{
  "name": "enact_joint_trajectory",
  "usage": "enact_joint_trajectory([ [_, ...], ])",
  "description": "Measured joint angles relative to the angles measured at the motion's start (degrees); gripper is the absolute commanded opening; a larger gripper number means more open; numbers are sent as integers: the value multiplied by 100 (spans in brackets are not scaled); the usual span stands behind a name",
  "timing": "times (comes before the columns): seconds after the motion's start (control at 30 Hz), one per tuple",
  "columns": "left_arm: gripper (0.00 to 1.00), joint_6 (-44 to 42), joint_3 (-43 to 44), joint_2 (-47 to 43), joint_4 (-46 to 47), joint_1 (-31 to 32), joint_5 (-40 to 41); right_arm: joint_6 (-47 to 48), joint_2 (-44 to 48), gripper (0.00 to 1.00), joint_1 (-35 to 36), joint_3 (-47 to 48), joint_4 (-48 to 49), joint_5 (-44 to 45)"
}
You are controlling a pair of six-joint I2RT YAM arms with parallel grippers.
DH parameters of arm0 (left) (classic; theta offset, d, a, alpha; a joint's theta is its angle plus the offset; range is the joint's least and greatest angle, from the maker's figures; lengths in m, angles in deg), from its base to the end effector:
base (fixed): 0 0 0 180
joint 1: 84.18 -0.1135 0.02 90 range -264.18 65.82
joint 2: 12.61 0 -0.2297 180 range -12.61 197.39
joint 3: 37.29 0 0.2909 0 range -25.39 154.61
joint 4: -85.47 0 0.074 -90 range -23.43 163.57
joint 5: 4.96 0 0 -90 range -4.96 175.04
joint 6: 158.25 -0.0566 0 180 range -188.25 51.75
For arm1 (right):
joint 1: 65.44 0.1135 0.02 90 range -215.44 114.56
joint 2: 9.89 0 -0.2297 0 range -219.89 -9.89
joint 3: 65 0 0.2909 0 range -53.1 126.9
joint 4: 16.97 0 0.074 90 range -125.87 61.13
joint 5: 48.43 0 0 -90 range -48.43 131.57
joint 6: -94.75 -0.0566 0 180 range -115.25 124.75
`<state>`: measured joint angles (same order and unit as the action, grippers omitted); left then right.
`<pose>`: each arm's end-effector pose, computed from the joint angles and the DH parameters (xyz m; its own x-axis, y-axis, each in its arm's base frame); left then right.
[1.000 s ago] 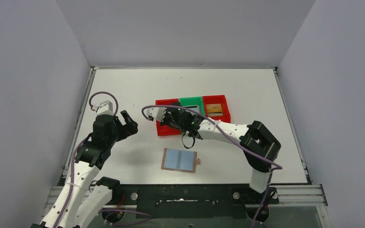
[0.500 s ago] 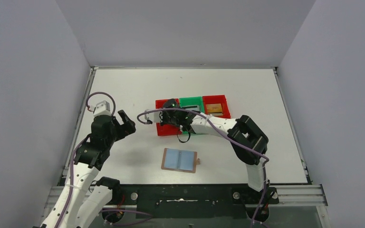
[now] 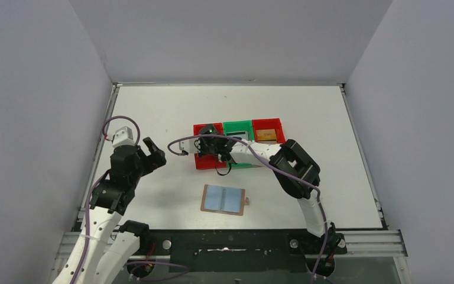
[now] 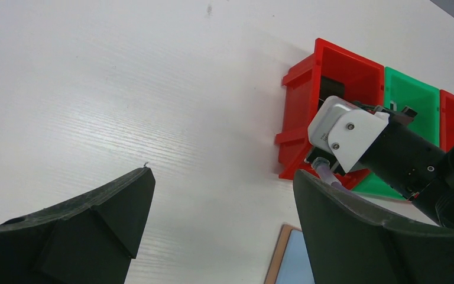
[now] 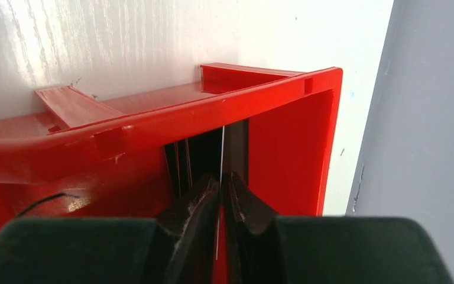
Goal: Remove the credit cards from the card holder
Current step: Place the credit card in the storage box.
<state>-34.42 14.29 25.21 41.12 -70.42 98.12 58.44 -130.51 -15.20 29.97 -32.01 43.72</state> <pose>0.2286 -0.0428 0.2578 -0.4342 -0.4520 -0.7792 -0.2399 0.8918 -0.3836 0.3203 0.3816 0.1001 0.3574 -0.8294 -0.4293 -0.7801 -0.0125 -0.6255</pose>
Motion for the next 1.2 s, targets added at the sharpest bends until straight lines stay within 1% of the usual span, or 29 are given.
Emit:
enact_joint_trajectory([
  [0.07,89,0,0,0,-2,0,0,9,-39,15,-9,31,-2,7],
  [0.2,89,0,0,0,-2,0,2,11,-109,30,-39,74,-4,17],
  [0.3,89,0,0,0,-2,0,2,2,-111,46,-81,83,-46,11],
  [0.33,89,0,0,0,-2,-2,2,-11,-111,50,-101,85,-44,0],
  [0.53,89,0,0,0,-2,-4,-2,-166,-109,57,-181,85,-87,-146],
  [0.73,89,0,0,9,-4,-7,-2,-535,2,60,-262,79,-83,-385],
  [0.83,89,0,0,24,-2,-9,-7,-763,229,62,-269,-11,-55,-501],
  [0.93,89,-2,0,37,-2,-11,-13,-1088,654,63,-284,-216,92,-566],
  [1.0,89,-2,0,39,-2,-11,-26,-1539,1021,64,-291,-385,247,-542],
  [1.1,89,0,0,39,-4,-11,-24,-2699,1626,64,-289,-625,437,-385],
  [1.2,89,0,0,31,-9,-13,-20,-4625,2225,63,-254,-702,238,-35],
])
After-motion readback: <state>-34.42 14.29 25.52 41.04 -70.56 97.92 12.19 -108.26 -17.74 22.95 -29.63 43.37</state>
